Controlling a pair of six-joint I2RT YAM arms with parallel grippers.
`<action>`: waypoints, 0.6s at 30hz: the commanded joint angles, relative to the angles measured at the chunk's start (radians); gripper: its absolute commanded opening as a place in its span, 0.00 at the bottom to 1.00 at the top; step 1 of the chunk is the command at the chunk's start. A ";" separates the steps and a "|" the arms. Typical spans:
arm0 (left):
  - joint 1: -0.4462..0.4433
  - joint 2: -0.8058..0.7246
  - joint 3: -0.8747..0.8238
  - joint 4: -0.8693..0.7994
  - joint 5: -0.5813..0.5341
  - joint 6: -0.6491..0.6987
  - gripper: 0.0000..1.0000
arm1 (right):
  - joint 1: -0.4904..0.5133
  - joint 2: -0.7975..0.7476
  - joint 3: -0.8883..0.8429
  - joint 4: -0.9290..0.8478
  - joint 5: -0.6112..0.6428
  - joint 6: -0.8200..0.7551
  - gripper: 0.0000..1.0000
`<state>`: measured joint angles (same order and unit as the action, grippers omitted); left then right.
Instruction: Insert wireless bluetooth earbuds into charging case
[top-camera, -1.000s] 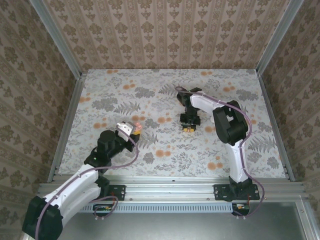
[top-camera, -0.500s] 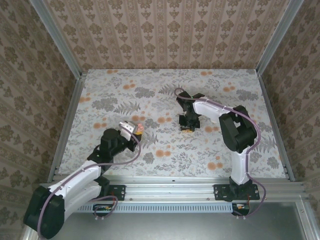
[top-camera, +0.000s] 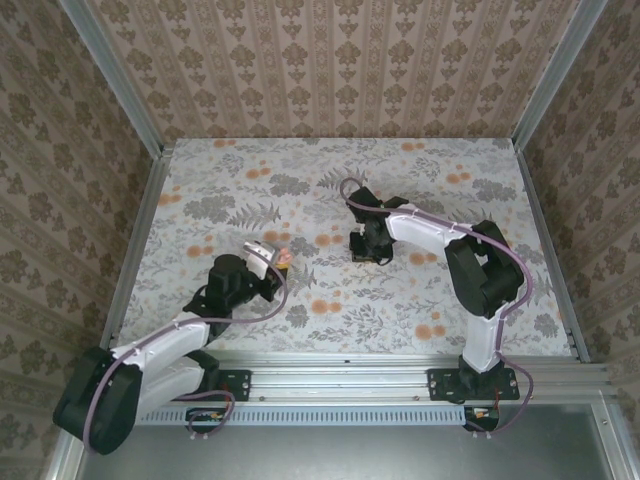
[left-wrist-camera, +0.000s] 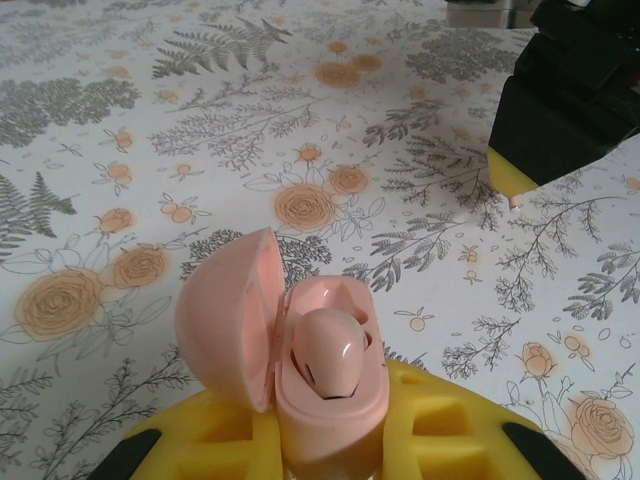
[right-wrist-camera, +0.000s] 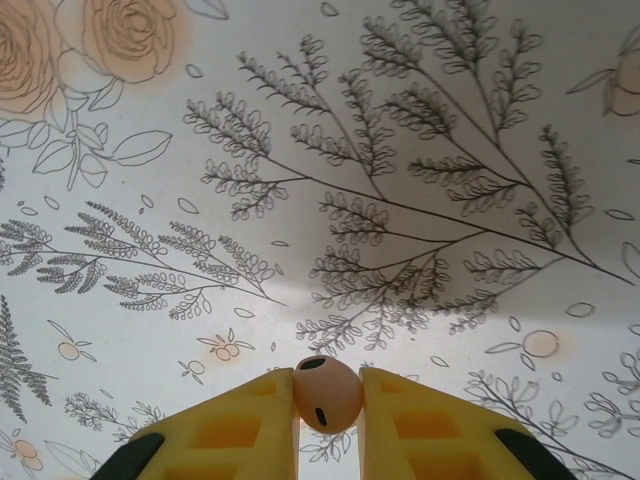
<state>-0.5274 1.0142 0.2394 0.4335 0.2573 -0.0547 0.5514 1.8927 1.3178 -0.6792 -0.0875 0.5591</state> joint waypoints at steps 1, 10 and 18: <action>0.007 0.035 0.024 0.069 0.037 -0.023 0.09 | 0.010 -0.051 -0.030 0.049 0.021 -0.021 0.20; 0.006 0.114 0.035 0.119 0.097 -0.022 0.09 | 0.046 -0.174 -0.121 0.202 0.037 -0.065 0.20; 0.006 0.126 0.011 0.198 0.206 0.037 0.09 | 0.111 -0.295 -0.197 0.370 0.040 -0.156 0.20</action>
<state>-0.5274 1.1374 0.2497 0.5705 0.3866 -0.0513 0.6384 1.6466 1.1461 -0.4038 -0.0639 0.4622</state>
